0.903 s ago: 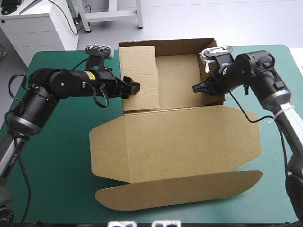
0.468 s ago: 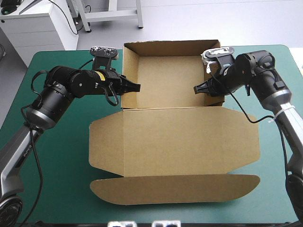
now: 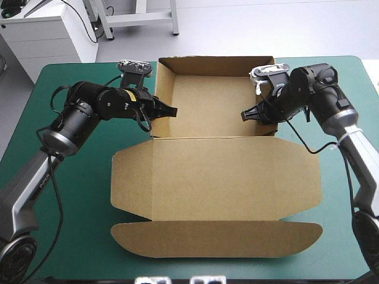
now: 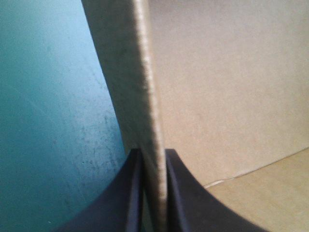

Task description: Fold the box

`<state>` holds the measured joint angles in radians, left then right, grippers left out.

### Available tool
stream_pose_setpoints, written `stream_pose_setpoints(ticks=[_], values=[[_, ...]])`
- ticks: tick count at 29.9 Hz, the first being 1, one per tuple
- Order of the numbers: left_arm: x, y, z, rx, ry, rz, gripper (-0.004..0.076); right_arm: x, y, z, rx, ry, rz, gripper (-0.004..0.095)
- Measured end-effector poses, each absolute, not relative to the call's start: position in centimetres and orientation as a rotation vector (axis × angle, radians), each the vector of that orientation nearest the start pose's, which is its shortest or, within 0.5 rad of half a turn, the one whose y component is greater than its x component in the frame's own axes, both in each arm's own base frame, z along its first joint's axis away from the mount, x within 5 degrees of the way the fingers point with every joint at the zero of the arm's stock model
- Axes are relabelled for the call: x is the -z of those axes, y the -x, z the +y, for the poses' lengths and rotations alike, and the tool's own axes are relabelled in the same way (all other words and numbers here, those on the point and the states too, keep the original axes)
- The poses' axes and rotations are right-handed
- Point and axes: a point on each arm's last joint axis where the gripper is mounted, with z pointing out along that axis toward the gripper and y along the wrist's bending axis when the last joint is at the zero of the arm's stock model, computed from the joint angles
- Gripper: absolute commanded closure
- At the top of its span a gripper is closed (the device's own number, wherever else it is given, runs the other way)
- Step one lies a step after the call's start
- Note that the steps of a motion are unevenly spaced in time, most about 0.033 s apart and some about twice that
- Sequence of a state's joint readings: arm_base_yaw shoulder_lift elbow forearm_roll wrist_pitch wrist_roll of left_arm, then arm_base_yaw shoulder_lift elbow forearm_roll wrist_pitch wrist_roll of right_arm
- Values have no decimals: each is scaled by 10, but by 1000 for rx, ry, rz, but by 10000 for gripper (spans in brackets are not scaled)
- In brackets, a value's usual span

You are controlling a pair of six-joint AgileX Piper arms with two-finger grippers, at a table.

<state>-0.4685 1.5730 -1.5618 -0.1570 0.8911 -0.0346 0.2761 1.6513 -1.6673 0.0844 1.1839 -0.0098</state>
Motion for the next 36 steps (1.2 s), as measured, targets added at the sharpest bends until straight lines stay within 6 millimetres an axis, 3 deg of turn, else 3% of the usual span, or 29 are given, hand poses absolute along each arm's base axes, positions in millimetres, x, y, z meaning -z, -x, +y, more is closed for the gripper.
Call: stream_pose_setpoints(ticks=[14, 23, 26, 28, 32, 34, 36], values=[[-284, -351, -190, 344, -550, 2658, 732, -295, -372, 110, -125, 399, 2870, 924], [-277, -356, -192, 335, -547, 2683, 726, -268, -385, 113, -112, 404, 2912, 924], [-277, -356, -192, 331, -569, 2678, 666, -268, -386, 113, -113, 404, 2909, 924], [-277, -356, -192, 327, -592, 2672, 577, -268, -386, 113, -113, 406, 2905, 913], [-275, -357, -192, 325, -647, 2661, 379, -267, -388, 113, -108, 414, 2891, 756], [-271, -356, -192, 341, -664, 2686, 273, -265, -388, 114, -111, 429, 2899, 582], [-267, -354, -193, 352, -676, 2716, 220, -264, -388, 115, -128, 430, 2909, 393]])
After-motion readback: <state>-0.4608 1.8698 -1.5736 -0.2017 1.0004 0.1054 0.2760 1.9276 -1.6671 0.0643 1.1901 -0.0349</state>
